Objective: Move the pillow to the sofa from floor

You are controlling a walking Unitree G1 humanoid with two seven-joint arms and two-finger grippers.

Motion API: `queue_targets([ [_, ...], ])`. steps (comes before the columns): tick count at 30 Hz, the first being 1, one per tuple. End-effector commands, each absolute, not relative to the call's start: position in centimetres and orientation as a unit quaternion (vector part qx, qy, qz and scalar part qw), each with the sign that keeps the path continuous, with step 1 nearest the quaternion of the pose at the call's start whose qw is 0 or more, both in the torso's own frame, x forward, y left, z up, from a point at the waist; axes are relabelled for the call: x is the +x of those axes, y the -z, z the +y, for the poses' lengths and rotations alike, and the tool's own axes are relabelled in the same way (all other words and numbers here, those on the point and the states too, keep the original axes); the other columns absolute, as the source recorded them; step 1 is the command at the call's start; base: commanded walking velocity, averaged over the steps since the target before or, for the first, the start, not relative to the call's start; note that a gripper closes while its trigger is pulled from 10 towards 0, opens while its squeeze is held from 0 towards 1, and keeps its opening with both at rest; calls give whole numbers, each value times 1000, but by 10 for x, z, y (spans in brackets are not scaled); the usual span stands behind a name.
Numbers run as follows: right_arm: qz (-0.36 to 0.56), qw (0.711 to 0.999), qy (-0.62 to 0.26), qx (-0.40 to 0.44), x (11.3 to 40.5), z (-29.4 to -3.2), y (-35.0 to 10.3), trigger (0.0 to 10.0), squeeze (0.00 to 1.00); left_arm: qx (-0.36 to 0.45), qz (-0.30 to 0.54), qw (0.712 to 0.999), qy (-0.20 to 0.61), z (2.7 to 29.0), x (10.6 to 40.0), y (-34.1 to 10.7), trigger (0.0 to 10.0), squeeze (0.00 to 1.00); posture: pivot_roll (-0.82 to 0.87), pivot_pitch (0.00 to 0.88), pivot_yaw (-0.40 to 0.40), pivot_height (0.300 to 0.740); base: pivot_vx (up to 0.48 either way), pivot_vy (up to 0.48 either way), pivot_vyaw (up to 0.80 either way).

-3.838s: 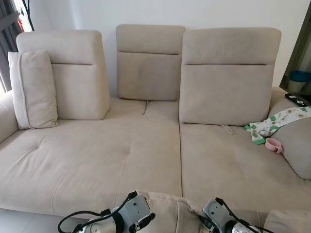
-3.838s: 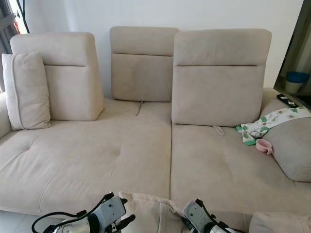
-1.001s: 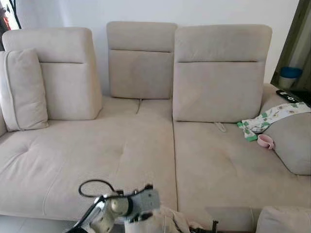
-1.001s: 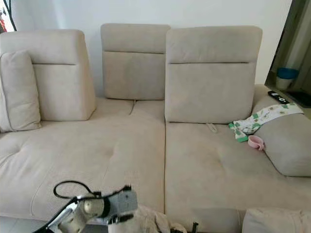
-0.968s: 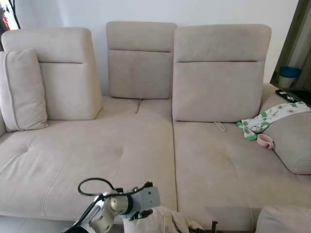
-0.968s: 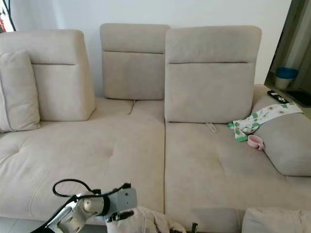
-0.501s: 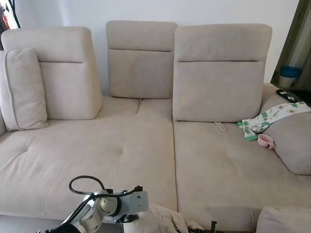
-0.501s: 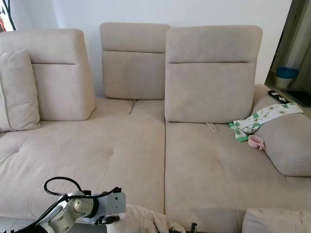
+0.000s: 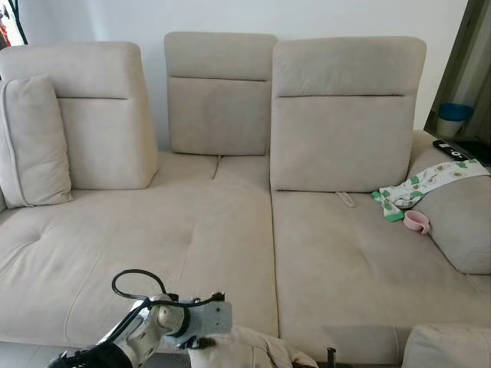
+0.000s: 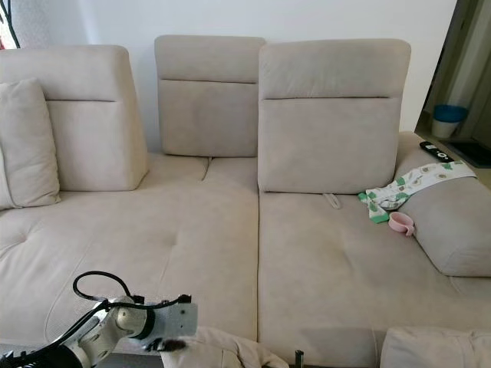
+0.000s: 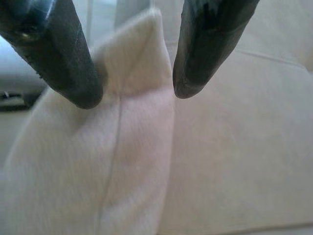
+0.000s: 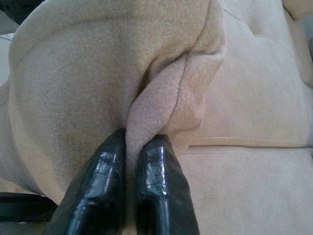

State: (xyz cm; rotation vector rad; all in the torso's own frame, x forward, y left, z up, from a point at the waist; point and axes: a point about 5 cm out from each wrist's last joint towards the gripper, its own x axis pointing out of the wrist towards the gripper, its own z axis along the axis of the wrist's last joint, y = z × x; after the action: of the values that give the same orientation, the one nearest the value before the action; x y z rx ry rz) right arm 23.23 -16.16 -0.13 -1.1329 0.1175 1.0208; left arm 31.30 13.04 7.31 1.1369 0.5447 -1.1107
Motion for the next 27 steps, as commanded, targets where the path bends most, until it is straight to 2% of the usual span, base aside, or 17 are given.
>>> queue_targets([
  [1,62,709,-478,-515,226,-160,7,0,0,520,252,648,496,135,311,-71,10000,0,64,0,35,580,0,0,0],
  [6,58,712,-477,-513,226,-160,5,0,0,529,265,634,499,144,312,-72,10000,0,64,0,32,580,0,0,0],
  [13,53,711,-477,-514,227,-158,3,0,0,523,261,627,516,134,307,-65,10000,0,62,0,33,580,0,0,0],
  [18,41,713,-473,-516,229,-156,-1,0,0,516,268,612,537,127,295,-54,10000,0,58,0,33,580,0,0,0],
  [27,14,719,-461,-520,233,-154,-10,0,0,513,281,603,543,127,288,-42,10000,0,60,0,29,580,0,0,0],
])
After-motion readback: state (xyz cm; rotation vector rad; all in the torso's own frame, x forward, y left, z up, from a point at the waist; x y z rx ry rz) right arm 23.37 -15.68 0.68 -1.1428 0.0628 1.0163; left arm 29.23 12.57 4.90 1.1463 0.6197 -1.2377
